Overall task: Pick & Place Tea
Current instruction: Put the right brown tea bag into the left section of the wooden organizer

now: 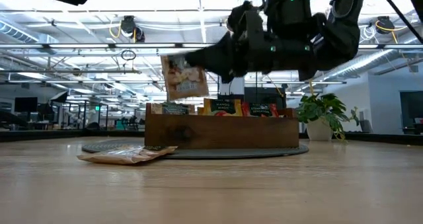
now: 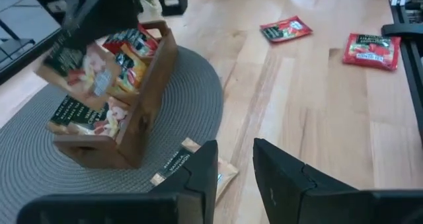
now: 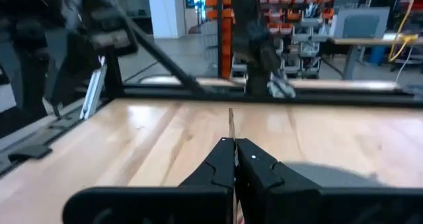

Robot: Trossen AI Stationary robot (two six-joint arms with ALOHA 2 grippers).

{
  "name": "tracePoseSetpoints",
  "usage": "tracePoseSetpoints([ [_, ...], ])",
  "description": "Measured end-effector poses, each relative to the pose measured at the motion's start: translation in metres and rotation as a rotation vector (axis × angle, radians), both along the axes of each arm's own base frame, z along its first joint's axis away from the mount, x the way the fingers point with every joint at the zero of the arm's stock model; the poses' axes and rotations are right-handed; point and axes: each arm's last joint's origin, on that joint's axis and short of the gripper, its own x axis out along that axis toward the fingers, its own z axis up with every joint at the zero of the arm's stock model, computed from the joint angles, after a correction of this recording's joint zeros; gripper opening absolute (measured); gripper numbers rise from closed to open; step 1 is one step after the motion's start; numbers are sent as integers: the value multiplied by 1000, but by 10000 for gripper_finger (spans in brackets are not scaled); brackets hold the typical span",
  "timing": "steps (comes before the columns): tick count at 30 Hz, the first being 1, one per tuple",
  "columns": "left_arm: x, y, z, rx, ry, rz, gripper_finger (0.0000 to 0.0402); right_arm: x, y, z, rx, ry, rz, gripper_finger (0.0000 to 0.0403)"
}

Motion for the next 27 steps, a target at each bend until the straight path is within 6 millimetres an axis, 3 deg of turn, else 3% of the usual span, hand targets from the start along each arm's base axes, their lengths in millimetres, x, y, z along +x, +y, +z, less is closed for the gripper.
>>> tracePoseSetpoints([
  [7, 0, 0, 0, 7, 11, -7, 101, 5, -2, -12, 23, -47, -4, 0],
  [19, 0, 0, -1, 11, 16, -15, 101, 17, -2, -45, 44, 49, -32, 0],
  [27, 0, 0, -1, 7, 18, -16, 101, 16, 0, -45, 11, 49, 3, 21],
])
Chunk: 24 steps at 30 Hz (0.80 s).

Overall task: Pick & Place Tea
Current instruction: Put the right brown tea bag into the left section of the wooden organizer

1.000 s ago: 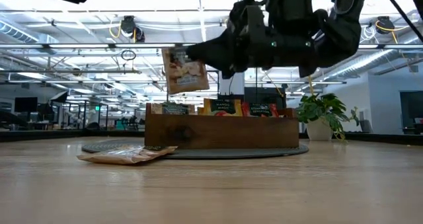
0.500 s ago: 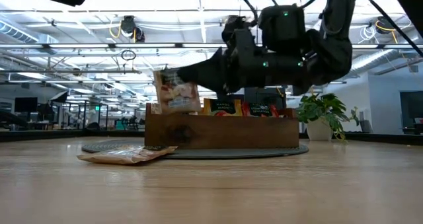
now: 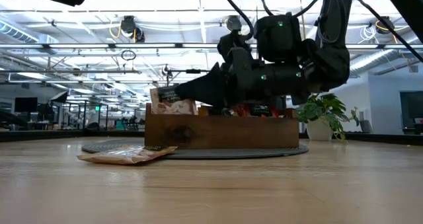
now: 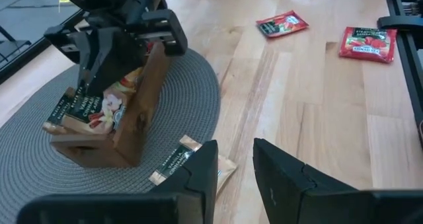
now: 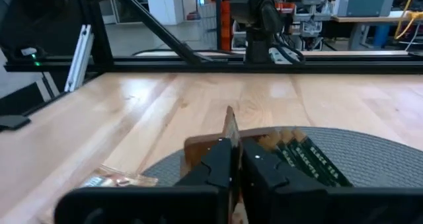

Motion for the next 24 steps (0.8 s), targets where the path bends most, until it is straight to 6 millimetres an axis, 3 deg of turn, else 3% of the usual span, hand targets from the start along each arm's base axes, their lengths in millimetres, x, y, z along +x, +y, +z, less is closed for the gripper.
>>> tracePoseSetpoints([
  [9, 0, 0, 0, 2, 2, -2, 102, 0, 0, 1, 23, 7, -7, 128],
  [13, 1, 1, 0, 15, 7, -5, 102, 0, 0, 13, 21, -49, -7, 159],
  [17, 6, 5, 0, 21, 10, 8, 102, -2, -1, 32, 11, -67, -9, 166],
  [21, 10, 9, 0, 35, 17, 16, 102, -3, 1, 32, -26, 9, -1, 157],
  [24, 12, 11, 0, 34, 21, 20, 102, -5, 13, 38, -54, -6, 67, 147],
])
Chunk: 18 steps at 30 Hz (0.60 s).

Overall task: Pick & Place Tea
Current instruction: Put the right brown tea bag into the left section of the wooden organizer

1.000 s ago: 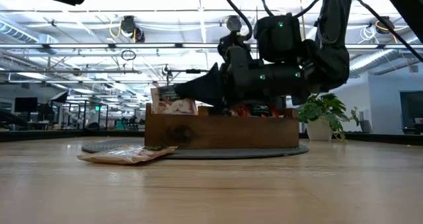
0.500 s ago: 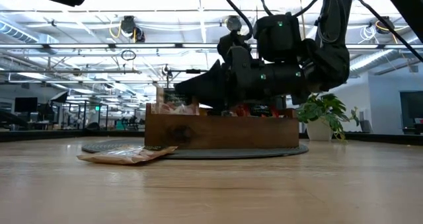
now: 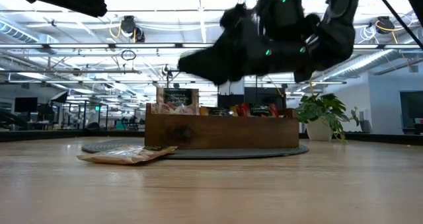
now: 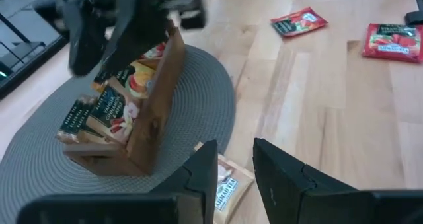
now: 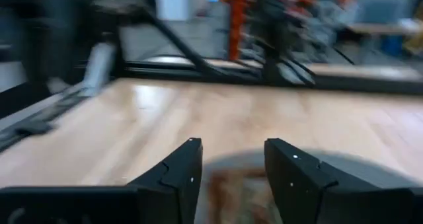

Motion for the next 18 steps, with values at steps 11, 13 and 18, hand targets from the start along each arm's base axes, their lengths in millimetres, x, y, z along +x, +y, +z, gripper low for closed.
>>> tracePoseSetpoints([
  [11, 0, 0, -1, -17, 12, -5, 102, -7, 43, -6, -213, 67, 76, 11],
  [13, 1, -1, 0, -23, 7, -6, 102, -7, 39, -8, -176, 96, 85, 11],
  [18, 5, -1, 1, -24, -4, -15, 102, -6, 29, -17, -140, 149, 67, 2],
])
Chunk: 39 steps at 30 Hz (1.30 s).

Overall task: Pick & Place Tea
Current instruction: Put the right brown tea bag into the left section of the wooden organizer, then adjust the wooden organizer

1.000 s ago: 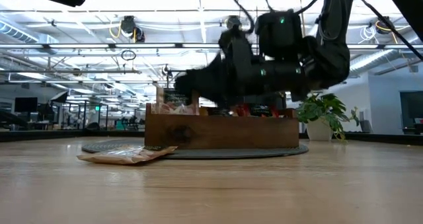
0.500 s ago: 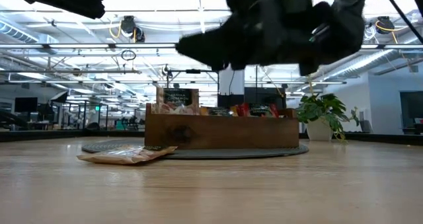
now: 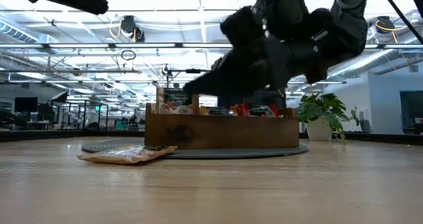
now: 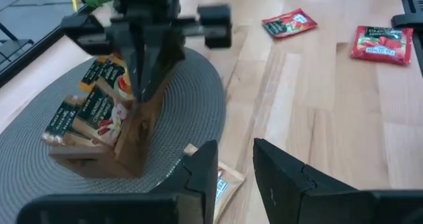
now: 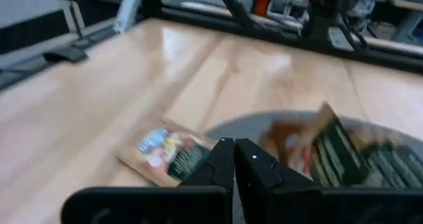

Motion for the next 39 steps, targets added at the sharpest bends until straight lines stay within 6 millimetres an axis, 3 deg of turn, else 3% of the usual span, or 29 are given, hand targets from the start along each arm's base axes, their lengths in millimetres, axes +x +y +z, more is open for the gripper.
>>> tracePoseSetpoints([
  [6, 7, 4, -2, -4, 0, 16, 102, 4, -16, -9, -5, 37, -113, 1],
  [15, 22, 8, -23, 70, 65, -8, 102, 5, -23, -7, 19, 21, -170, 1],
  [22, 29, 16, -24, 71, 67, 21, 102, 6, -27, -6, 1, 8, -280, 1],
  [31, 35, 22, -24, 67, 66, 47, 102, 6, -32, -7, 99, 27, -329, 1],
  [36, 41, 30, -26, 57, 64, 83, 102, 2, -4, 24, 128, -75, -102, 1],
  [39, 43, 36, -30, 39, 70, 111, 102, -11, 15, 49, 72, -43, -68, 1],
])
